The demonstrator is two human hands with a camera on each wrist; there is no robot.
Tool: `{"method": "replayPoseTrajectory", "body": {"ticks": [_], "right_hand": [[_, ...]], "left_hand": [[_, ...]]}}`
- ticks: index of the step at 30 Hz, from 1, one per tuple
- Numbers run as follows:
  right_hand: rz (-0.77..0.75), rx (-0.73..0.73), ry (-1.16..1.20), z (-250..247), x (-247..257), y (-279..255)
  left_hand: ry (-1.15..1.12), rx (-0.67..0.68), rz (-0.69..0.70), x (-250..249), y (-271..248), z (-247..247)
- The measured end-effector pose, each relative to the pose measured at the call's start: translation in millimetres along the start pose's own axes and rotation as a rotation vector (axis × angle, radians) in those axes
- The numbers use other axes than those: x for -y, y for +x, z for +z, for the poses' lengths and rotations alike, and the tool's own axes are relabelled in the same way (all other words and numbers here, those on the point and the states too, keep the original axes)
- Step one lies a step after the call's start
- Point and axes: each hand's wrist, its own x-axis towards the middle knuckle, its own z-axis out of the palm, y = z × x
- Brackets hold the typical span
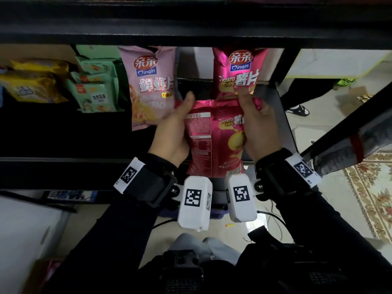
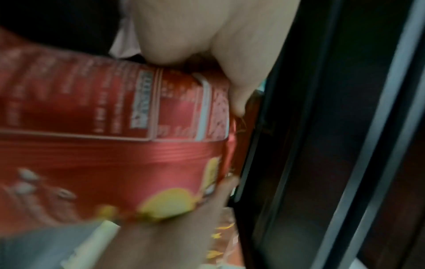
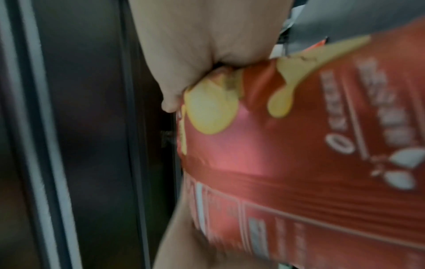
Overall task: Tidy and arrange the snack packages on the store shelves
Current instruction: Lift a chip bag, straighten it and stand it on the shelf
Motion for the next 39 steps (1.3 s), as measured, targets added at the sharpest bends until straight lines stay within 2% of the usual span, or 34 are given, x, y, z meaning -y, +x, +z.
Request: {"method": "replayPoseTrajectory", "body": {"ticks": [3,6,10,11,13,15,19,20,22,23,26,29,34,39], "right_hand": [[0.064,-0.019,0.048,-3.5,-1.5,0.5],[0.139,-0.027,0.097,-3.9,-2.6,4.7],[0.241,-0.042,0.151,1.4,-2.2,16.2],[0.283,-0.030,0.186,2.6,-0.8,20.3],[0.382,-0.015,0.226,4.5,4.5,28.2],[0.465,0.072,0.199,2.8,8.4,31.6],[0.502,0.469,-0.087,-8.7,-7.8,12.6],[0.514,0.503,-0.122,-11.9,-15.1,5.7],[0.543,0.451,-0.144,-16.7,-24.7,-2.5],[0.542,0.405,-0.139,-18.9,-26.3,-3.2],[0.506,0.257,-0.120,-23.5,-24.8,0.0],[0.470,0.204,-0.133,-22.2,-27.7,-0.1],[0.439,0.190,-0.182,-20.9,-39.8,-7.3],[0.225,0.353,-0.378,-35.8,-57.2,-26.8]], "left_hand": [[-0.062,0.018,-0.105,-0.9,4.1,-2.2],[0.047,0.037,-0.122,-6.0,6.2,-4.9],[0.448,0.197,0.024,-14.0,9.6,-18.6],[0.599,0.265,0.028,-14.6,8.0,-23.7],[0.798,0.382,-0.047,-11.4,2.6,-32.4],[0.771,0.339,-0.069,-4.6,-2.5,-38.8],[0.511,0.085,-0.038,2.0,-5.3,-39.0],[0.464,0.065,-0.042,3.2,-5.3,-38.5],[0.429,0.067,-0.013,5.0,-5.7,-40.9],[0.453,0.112,0.021,5.5,-6.8,-43.7],[0.682,0.354,0.129,5.9,-16.7,-54.9],[0.800,0.446,0.156,10.6,-25.0,-67.6],[0.842,0.317,0.204,24.1,-27.7,-78.1],[0.841,0.217,0.159,31.7,-25.0,-83.7]]}}
